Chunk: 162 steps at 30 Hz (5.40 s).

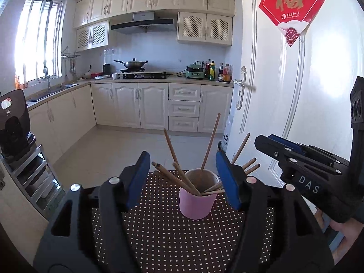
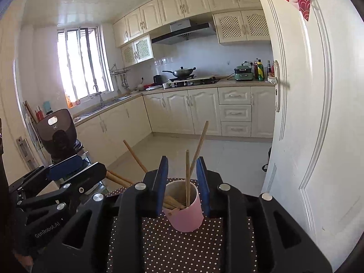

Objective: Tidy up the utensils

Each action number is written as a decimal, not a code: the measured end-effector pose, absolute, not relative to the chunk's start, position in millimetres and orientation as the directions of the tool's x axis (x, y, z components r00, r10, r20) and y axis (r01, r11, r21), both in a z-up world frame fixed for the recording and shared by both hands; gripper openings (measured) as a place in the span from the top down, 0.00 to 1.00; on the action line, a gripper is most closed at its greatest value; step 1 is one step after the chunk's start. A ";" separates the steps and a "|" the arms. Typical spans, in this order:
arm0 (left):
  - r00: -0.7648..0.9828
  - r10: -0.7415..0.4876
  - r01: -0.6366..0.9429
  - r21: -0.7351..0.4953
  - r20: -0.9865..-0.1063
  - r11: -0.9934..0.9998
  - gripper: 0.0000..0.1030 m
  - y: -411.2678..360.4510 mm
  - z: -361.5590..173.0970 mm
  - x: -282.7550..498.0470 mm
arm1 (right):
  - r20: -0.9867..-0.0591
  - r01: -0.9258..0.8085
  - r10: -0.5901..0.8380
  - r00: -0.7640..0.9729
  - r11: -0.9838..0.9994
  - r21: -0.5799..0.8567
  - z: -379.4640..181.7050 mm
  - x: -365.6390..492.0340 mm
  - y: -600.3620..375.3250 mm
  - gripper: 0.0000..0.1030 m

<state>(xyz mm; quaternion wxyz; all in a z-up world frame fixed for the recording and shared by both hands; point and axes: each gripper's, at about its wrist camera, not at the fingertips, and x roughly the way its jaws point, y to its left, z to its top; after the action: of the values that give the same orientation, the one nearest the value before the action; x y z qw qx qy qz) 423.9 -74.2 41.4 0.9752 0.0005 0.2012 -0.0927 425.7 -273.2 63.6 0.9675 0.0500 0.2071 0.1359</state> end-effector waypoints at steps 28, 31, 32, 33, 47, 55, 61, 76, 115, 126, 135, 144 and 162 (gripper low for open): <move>0.980 -0.043 0.058 0.074 -0.192 0.996 0.17 -8.9 48.9 245.4 | -0.241 -0.360 0.348 0.906 0.933 -0.006 62.4 261.7 -219.6 0.58; 0.986 -0.032 0.046 0.083 -0.163 0.995 0.14 -7.3 47.7 228.1 | -0.199 -0.359 0.349 0.916 0.933 -0.019 60.8 242.7 -220.5 0.50; 0.988 -0.028 0.042 0.087 -0.154 0.995 0.14 -7.7 47.8 223.7 | -0.188 -0.354 0.344 0.920 0.935 -0.022 59.7 236.7 -221.1 0.49; 0.989 -0.022 0.036 0.091 -0.145 0.995 0.12 -7.5 47.1 218.6 | -0.181 -0.351 0.341 0.923 0.936 -0.027 58.5 231.6 -221.8 0.47; 0.998 -0.003 0.006 0.052 -0.055 0.999 0.09 -0.7 28.7 154.5 | -0.097 -0.290 0.289 0.952 0.957 0.008 33.9 174.9 -233.8 0.08; 0.999 0.003 -0.002 0.020 -0.047 1.000 0.08 2.6 13.9 129.5 | -0.106 -0.247 0.242 0.964 0.969 -0.033 15.6 153.5 -223.6 0.08; 0.999 0.014 -0.013 0.034 -0.052 0.999 0.07 -3.8 2.8 118.1 | -0.084 -0.236 0.233 0.969 0.971 -0.031 5.1 137.0 -220.7 0.08; 0.997 0.041 -0.037 0.065 -0.059 0.997 0.06 -5.1 -7.4 115.2 | -0.072 -0.228 0.227 0.971 0.973 -0.017 -1.2 126.6 -215.0 0.08; 0.996 0.065 -0.061 0.069 -0.057 0.996 0.06 -7.2 -13.8 109.2 | -0.084 -0.237 0.238 0.968 0.971 0.019 -5.1 121.1 -215.8 0.08; 0.996 0.074 -0.070 0.071 -0.055 0.995 0.06 -7.7 -13.0 109.6 | -0.092 -0.236 0.238 0.967 0.971 0.027 -4.7 121.7 -215.0 0.08; 0.995 0.078 -0.074 0.070 -0.056 0.995 0.06 -8.4 -12.9 109.7 | -0.100 -0.240 0.242 0.965 0.970 0.031 -4.0 123.2 -214.7 0.08; 0.995 0.086 -0.082 0.073 -0.056 0.994 0.06 -9.9 -12.7 111.1 | -0.104 -0.241 0.243 0.964 0.970 0.035 -4.4 125.0 -215.0 0.08; 0.995 0.090 -0.086 0.076 -0.053 0.993 0.06 -10.7 -13.2 112.5 | -0.108 -0.239 0.242 0.964 0.970 0.041 -5.7 124.8 -214.3 0.08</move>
<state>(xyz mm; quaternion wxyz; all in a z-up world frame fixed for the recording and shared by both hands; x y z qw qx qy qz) 112.5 -10.7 -13.2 0.9979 0.0371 0.0280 0.0441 124.8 -214.3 -5.7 0.9909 0.0136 0.0563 0.1215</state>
